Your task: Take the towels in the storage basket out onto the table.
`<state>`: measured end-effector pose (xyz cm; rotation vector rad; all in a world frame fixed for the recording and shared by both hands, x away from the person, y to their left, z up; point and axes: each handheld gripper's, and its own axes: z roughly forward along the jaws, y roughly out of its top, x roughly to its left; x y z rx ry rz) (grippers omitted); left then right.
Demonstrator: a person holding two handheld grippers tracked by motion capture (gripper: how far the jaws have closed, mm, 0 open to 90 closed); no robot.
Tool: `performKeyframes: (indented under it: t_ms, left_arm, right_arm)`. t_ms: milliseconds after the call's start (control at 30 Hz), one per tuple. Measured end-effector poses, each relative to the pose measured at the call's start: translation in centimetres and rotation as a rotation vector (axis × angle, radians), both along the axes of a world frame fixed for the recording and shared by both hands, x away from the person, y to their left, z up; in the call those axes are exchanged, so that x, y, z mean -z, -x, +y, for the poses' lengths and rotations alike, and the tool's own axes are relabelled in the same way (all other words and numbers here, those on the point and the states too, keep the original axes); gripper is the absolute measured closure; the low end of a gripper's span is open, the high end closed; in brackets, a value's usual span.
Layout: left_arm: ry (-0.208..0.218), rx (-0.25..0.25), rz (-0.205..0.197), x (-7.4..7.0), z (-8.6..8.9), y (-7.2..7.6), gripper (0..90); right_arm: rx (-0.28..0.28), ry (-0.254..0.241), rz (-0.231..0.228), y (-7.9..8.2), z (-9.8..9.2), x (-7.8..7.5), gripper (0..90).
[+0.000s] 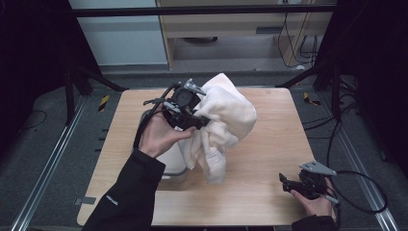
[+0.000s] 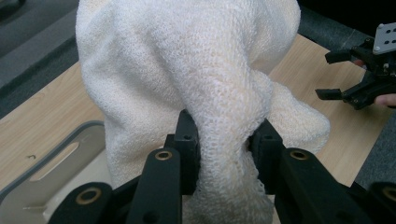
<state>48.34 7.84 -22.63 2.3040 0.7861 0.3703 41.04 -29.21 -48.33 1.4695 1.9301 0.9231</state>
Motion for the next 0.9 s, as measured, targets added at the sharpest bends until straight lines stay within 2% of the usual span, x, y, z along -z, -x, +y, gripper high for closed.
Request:
performKeyframes:
  t_ms: [133,400,700,900]
  left_arm:
    - [-0.003,0.014,0.007,0.5,-0.8,-0.2,69.4]
    - [-0.022,0.044,0.037,2.5,-3.0,-1.0,69.4]
    - [-0.041,0.042,0.054,4.5,-4.2,-1.7,69.3]
    - [-0.052,0.036,0.073,6.5,-5.1,-2.5,69.3]
  right_arm:
    - [0.001,0.003,-0.002,0.0,-0.1,0.0,8.1]
    - [0.005,0.015,-0.015,0.0,-0.3,0.1,8.9]
    - [0.009,0.014,-0.016,0.1,-0.4,0.1,10.5]
    - [0.010,0.021,-0.016,0.1,-0.6,0.1,10.9]
